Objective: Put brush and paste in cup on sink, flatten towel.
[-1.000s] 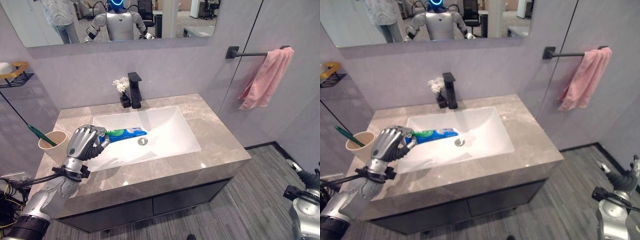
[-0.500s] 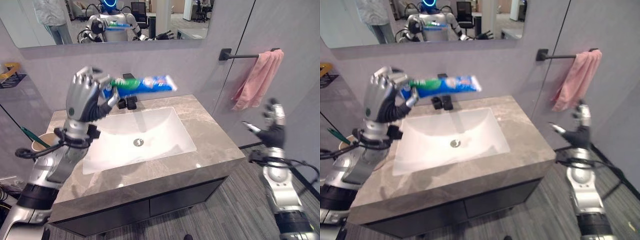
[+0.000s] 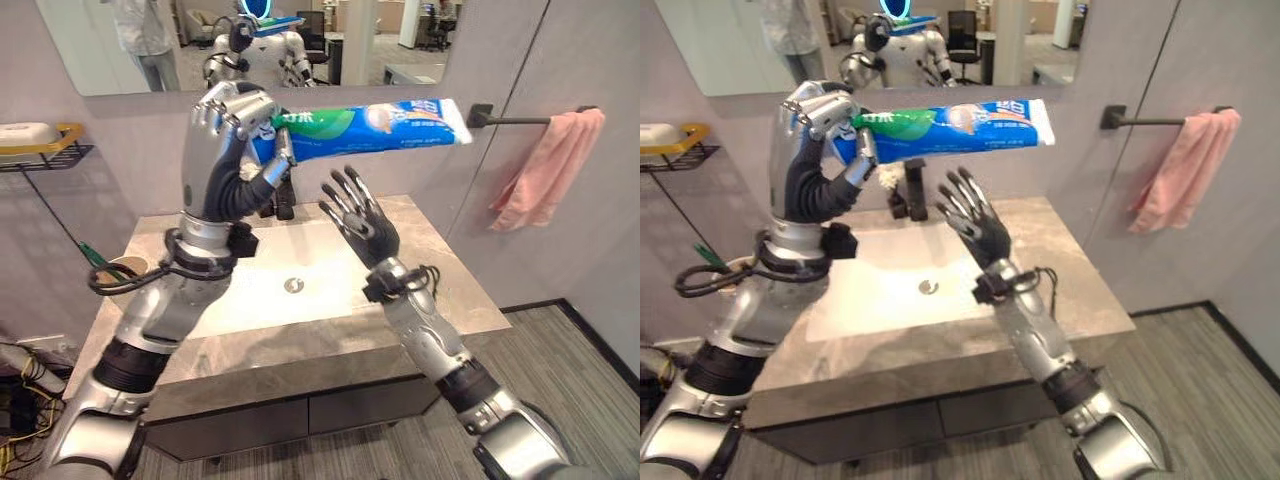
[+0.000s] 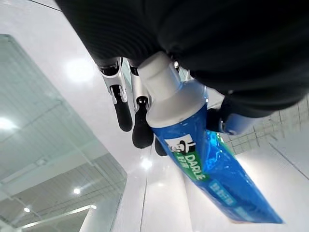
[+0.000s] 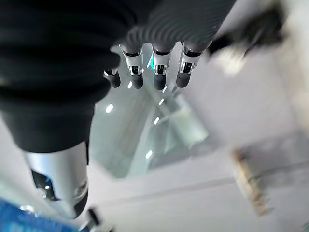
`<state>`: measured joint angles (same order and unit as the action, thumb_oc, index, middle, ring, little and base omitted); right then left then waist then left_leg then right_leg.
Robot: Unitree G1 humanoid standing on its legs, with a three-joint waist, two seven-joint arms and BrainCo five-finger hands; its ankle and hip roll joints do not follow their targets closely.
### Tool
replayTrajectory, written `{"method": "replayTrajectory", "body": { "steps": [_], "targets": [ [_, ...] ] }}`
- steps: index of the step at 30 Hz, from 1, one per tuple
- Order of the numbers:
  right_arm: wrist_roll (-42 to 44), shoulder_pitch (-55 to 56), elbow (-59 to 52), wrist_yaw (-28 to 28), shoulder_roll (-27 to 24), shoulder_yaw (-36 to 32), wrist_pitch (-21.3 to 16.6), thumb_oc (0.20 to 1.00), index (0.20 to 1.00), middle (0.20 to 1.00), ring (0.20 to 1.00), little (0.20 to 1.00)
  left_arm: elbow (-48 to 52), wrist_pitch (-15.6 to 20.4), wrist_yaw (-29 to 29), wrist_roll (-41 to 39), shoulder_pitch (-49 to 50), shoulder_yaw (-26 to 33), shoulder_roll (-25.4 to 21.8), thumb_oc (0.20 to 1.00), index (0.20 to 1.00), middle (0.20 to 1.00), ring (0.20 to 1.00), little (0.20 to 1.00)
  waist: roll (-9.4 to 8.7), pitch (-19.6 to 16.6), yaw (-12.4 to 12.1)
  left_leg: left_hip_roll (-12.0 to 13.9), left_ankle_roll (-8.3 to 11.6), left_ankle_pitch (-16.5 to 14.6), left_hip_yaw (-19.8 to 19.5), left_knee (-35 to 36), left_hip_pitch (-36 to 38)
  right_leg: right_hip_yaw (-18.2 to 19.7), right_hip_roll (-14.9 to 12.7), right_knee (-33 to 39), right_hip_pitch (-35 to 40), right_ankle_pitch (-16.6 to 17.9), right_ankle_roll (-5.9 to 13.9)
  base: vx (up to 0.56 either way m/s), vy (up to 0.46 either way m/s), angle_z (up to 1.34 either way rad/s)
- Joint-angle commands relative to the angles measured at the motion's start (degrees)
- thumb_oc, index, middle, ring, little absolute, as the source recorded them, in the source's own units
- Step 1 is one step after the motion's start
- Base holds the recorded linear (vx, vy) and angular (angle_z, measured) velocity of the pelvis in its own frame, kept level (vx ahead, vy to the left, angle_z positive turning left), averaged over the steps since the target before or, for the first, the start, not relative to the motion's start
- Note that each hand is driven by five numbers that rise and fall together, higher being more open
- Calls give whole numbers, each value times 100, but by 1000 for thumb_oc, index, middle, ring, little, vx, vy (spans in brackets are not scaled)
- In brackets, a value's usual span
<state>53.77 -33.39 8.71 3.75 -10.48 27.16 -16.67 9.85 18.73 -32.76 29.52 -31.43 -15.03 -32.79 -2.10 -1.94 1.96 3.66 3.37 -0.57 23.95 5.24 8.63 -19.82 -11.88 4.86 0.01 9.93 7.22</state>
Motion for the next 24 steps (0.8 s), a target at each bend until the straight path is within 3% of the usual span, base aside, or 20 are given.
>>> {"method": "replayTrajectory", "body": {
  "steps": [1,11,24],
  "targets": [
    [282,-920,-338,-79,510,-297,-749,1000,1000,1000,1000,1000,187,39,-338,-311,-326,-26,-89,200,200,200,200,200,-213,-123,-186,16,-30,-79,-637,-24,-132,191,-252,-73,303,69,445,10,15,14],
    [499,-1417,-811,-166,1093,-491,-1254,1000,1000,1000,1000,1000,267,164,-531,-519,142,-44,14,200,200,200,200,200,-310,-49,-473,-33,-62,-69,-837,-24,-236,6,-303,-57,366,58,431,10,7,14],
    [543,-1446,-1059,-384,1227,-584,-1492,1000,1000,1000,1000,1000,378,292,-506,-933,832,-16,118,200,200,200,200,200,-338,-24,-564,-79,-103,-79,-890,-24,-256,-15,-315,-51,383,60,412,4,8,5]
  ]
}}
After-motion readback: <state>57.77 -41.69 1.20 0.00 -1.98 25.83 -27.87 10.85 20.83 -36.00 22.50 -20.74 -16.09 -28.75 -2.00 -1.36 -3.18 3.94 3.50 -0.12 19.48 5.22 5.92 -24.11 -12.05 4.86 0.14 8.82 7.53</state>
